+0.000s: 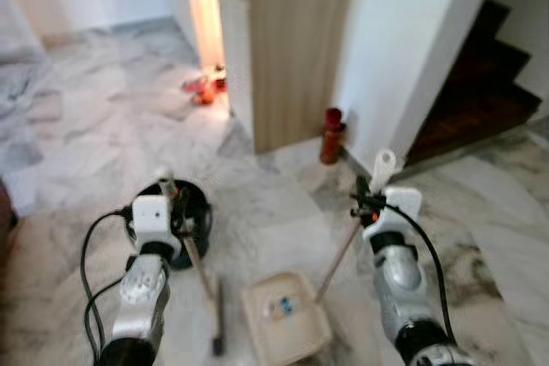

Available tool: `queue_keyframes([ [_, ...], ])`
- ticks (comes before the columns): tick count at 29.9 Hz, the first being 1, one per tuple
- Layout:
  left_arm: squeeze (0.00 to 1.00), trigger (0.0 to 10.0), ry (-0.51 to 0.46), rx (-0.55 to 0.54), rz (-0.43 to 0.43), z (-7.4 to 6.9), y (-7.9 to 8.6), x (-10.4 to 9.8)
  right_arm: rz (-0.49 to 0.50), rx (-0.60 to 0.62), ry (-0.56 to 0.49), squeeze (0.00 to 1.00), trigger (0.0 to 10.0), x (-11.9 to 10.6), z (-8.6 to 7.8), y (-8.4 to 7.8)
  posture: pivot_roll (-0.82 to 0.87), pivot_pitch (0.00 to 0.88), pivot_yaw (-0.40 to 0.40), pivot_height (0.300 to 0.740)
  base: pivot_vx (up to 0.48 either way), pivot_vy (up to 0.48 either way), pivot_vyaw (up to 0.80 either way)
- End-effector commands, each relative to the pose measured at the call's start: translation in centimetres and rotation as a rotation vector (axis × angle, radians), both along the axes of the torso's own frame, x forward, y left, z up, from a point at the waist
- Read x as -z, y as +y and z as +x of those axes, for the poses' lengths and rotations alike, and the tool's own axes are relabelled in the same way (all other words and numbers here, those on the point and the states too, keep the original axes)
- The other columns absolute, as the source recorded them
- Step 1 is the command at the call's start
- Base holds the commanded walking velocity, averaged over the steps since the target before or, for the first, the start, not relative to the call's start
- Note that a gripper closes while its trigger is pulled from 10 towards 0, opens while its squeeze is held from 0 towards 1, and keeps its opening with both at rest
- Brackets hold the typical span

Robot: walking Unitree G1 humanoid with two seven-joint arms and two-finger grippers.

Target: Sweep floor

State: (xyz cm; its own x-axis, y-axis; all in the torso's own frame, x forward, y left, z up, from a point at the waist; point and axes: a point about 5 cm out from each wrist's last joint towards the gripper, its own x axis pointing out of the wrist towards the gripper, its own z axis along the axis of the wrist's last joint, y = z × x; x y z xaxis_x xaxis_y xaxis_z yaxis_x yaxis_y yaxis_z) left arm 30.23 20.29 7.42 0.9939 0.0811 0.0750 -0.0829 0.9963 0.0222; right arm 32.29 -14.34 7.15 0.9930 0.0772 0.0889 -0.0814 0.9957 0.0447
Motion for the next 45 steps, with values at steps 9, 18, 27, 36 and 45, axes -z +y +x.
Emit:
queue_keyframes([
  [9,0.00,10.0,-0.052,0.027,0.016,0.50,-0.75,-1.19,0.027,0.022,-0.061,0.00,10.0,-1.33,0.49,-0.46,0.11,0.000,0.019,0.740,0.000,0.200,0.64],
  [18,0.00,10.0,-0.053,0.026,0.017,0.48,-0.73,-1.19,0.029,0.021,-0.060,0.00,10.0,-1.32,0.47,-0.47,0.12,0.000,0.019,0.740,0.000,0.000,0.72],
  [27,0.00,10.0,-0.058,0.029,0.017,0.43,-0.75,-1.27,0.037,0.027,-0.051,0.00,10.0,-1.23,0.46,-0.62,0.12,0.000,0.018,0.740,0.000,0.000,0.12],
  [36,0.00,10.0,-0.058,0.031,0.019,0.34,-0.70,-1.26,0.044,0.038,-0.043,0.00,10.0,-1.16,0.48,-0.84,0.12,0.000,0.019,0.740,0.000,0.000,0.00],
  [45,0.00,10.0,-0.054,0.034,0.023,0.35,-0.65,-1.23,0.047,0.045,-0.038,0.00,10.0,-1.09,0.44,-0.81,0.12,0.000,0.022,0.740,0.000,0.000,0.00],
])
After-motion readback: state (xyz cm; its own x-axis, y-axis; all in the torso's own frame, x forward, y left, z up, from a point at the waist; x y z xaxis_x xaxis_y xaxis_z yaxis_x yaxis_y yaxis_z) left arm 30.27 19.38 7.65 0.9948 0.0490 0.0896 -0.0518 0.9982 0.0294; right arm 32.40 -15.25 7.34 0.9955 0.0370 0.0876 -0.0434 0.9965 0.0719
